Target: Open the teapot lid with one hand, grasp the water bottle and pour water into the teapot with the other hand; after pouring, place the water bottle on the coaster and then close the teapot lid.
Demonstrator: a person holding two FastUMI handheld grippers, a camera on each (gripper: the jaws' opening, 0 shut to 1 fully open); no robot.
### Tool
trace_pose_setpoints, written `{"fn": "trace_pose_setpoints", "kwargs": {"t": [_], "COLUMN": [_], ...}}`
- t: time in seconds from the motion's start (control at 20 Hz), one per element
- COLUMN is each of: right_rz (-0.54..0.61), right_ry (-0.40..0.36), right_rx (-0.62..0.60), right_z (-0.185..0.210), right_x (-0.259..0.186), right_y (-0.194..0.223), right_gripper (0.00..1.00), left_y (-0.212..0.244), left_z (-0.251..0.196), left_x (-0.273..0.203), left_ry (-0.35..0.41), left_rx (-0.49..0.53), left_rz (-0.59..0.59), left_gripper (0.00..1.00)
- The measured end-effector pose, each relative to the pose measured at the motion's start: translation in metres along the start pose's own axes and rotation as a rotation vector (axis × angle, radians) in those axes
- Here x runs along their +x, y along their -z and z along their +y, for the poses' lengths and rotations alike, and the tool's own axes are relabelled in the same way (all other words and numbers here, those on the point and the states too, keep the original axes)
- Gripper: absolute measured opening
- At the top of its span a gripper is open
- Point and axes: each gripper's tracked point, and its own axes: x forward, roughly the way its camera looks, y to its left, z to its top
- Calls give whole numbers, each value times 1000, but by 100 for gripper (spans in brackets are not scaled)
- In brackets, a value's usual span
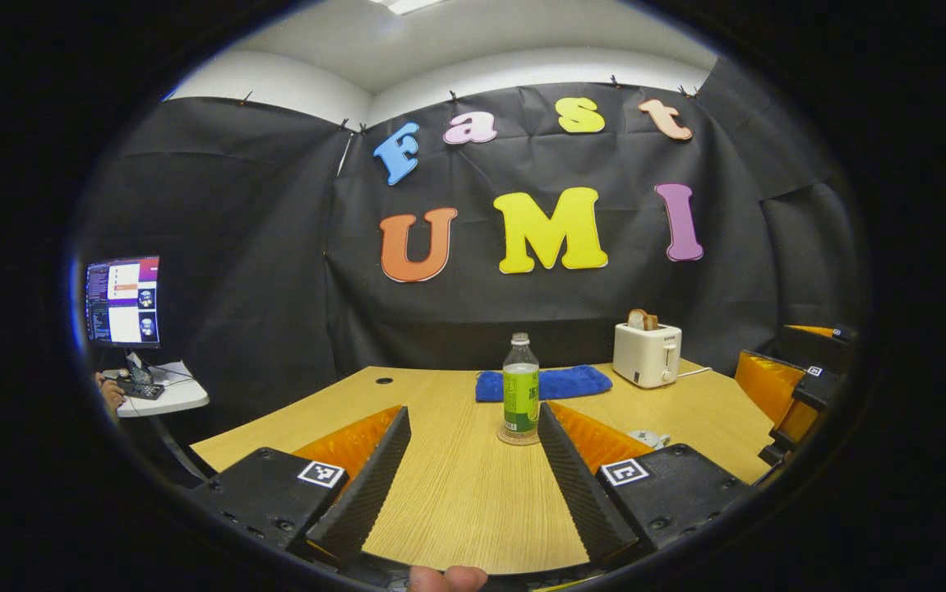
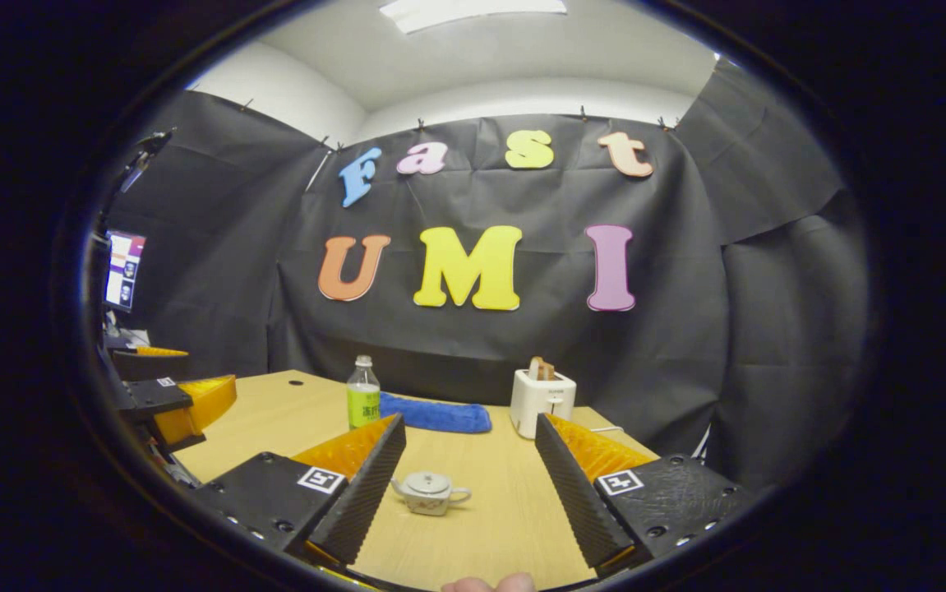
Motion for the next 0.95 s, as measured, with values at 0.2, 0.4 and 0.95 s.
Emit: {"fn": "trace_pose_setpoints", "kwargs": {"t": [0.2,0.4,0.95], "right_rz": [9,-7,-7], "right_ry": [-4,-8,-4], "right_rx": [0,10,19], "right_z": [3,7,12], "right_x": [0,-1,4], "right_y": [4,3,6], "right_gripper": [95,95,95], "left_y": [4,4,0], "left_z": [-4,-4,-2], "left_x": [2,3,5], "left_ry": [16,20,27], "left_rx": [-17,-13,-25], "left_rz": [8,7,16], "left_gripper": [97,97,97]}}
